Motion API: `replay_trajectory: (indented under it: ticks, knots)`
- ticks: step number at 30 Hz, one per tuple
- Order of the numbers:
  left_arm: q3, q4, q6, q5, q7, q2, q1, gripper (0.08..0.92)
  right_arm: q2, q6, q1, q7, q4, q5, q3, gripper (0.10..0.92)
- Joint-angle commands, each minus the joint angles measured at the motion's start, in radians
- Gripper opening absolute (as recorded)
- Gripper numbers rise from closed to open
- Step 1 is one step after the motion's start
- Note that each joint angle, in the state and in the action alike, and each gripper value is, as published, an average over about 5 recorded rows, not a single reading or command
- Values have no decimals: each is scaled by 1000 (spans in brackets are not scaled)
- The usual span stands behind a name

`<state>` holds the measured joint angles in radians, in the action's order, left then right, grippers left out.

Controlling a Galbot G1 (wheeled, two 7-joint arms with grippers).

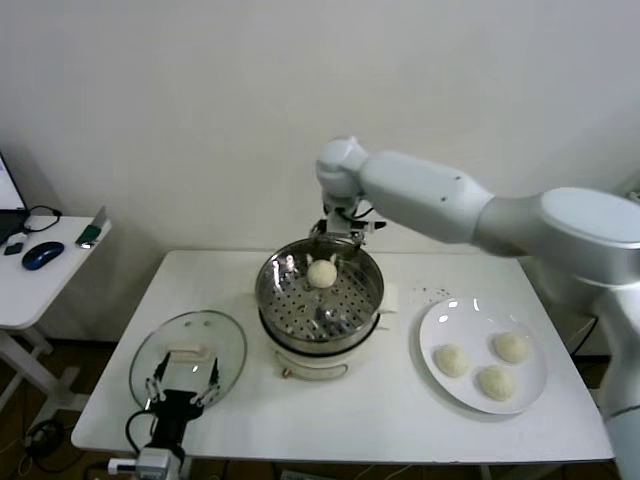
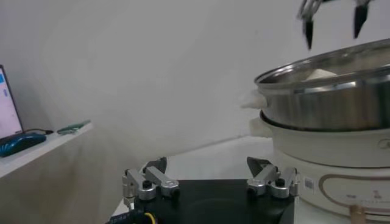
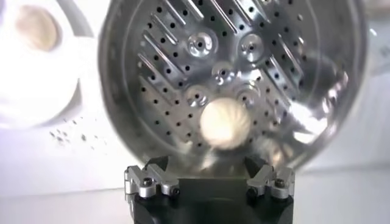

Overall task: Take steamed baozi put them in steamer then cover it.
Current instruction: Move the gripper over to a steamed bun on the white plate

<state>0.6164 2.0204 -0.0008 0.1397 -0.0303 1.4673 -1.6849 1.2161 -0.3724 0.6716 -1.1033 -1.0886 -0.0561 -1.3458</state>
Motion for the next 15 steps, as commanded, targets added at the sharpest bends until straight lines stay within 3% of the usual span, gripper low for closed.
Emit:
replay_trajectory:
  ticks: [1,8,15]
  knots:
    - [-1,4,-5,-4,-1,-4,-6,823,-256,385,185,93,-171,450,-195,823]
    - [3,2,-12,-11,-1,-12,-21,823,-447,523,128,45,-183,578,-237,823]
    - [5,-3,-8,-14,-2,-13,-20,823,-597,545,-68,36,-226,454,-173,823]
